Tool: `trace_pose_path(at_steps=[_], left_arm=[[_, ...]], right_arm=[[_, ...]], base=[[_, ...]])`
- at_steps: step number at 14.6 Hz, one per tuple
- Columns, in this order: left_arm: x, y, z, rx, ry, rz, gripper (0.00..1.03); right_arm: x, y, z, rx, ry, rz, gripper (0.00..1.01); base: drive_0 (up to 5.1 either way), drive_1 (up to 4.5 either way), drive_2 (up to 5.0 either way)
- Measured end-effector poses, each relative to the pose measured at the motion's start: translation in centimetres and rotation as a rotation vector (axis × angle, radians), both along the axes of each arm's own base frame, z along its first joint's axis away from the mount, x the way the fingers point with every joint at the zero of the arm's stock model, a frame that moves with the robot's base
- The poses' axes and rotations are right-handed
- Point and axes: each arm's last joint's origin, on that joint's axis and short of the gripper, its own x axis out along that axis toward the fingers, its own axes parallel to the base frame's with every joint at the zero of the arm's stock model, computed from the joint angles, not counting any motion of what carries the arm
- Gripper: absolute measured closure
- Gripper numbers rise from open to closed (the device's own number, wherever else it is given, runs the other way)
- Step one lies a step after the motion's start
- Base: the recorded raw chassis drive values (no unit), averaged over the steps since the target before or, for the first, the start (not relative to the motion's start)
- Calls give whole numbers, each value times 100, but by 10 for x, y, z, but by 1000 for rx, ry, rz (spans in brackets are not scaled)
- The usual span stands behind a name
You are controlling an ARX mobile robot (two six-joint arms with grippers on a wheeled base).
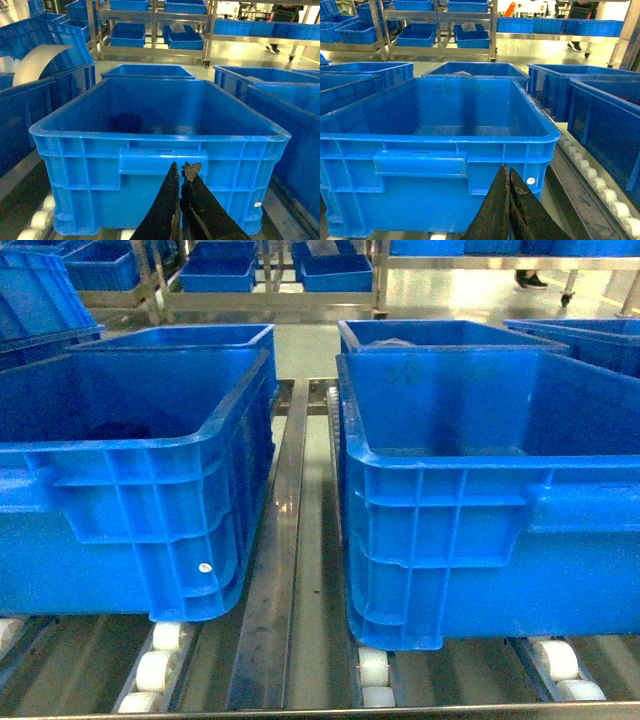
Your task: Sort blue parts and orange caps into right shelf containers
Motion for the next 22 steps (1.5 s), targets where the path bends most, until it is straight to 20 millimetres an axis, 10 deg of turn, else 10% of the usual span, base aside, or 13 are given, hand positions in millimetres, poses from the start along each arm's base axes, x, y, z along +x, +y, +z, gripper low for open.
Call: trace_pose_path(at_steps=[16,22], left_arm=[[-24,0,-4,2,19,0,101],[-24,0,-4,2,18,0,72]], right_arm=[[-24,0,-3,0,6,0,100],[-24,0,-3,0,6,0,79]], base=[[0,0,0],[0,0,0]])
